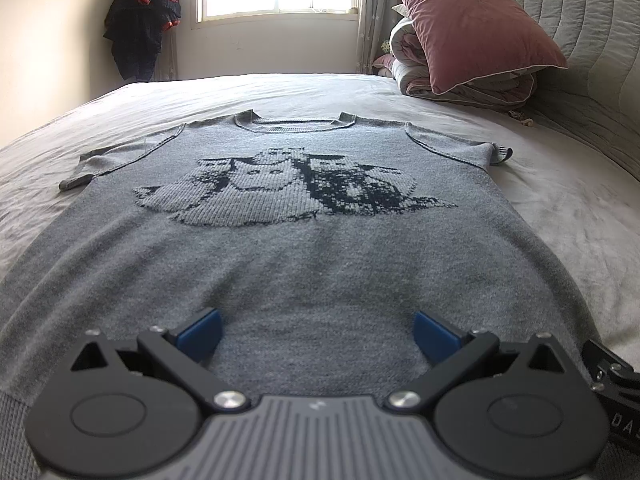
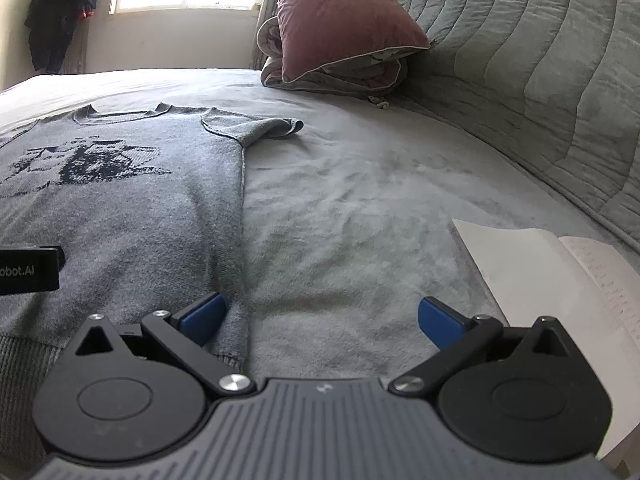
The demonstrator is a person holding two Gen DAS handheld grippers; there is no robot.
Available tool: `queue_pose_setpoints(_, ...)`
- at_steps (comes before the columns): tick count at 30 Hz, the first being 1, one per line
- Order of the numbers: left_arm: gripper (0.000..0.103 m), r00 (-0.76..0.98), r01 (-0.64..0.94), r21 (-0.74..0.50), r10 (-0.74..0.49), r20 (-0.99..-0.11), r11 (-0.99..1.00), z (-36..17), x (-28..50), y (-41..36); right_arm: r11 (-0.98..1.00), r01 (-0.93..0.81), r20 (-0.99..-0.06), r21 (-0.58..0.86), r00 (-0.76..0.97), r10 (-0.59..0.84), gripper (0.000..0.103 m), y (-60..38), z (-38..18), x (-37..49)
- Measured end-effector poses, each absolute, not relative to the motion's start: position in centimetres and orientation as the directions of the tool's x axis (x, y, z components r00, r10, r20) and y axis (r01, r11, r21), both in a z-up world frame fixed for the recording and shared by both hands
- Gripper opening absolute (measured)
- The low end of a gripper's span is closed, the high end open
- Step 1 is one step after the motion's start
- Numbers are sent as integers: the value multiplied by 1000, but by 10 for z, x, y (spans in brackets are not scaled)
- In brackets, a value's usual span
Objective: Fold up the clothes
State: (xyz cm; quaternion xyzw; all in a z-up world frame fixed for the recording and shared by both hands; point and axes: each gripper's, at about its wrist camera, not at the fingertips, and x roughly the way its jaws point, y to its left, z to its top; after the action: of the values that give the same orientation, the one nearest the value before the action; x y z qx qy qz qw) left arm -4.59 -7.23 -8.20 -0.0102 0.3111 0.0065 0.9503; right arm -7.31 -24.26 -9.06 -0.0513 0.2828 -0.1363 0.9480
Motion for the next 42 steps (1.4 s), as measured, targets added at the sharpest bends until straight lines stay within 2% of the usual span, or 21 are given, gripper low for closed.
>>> queue_pose_setpoints(10, 103, 806, -18, -15, 6, -592, 1000, -82, -46, -72, 958, 234, -526, -165, 801, -286, 103, -245, -91, -73)
queue_pose_setpoints(15, 103, 806, -19, -15, 6, -592, 1000, -82, -46, -73, 946, 235, -498, -222, 807, -317, 103, -236, -92, -75)
queue_pose_setpoints(21, 103, 806, -19, -14, 6, -592, 1000, -82, -46, -73, 949, 229, -511, -215, 802, -309, 102, -238, -92, -72)
queue_pose_setpoints(25, 103, 806, -19, -15, 7, -592, 1000, -82, -46, -73, 968, 244, -577, -55, 784, -231, 101, -261, -90, -69)
queue_pose_setpoints(31, 103, 806, -19, -14, 7, -592, 1000, -82, -46, -73, 976, 213, -556, -53, 805, -206, 95, -257, -89, -74)
queue_pose_setpoints(37, 103, 806, -19, -14, 7, -592, 1000, -82, -46, -73, 980, 182, -570, 85, 815, -102, 97, -277, -86, -75)
queue_pose_setpoints(42, 103, 806, -19, -14, 7, -592, 1000, -82, -46, -73, 993, 115, -573, 22, 816, -82, 96, -262, -83, -78)
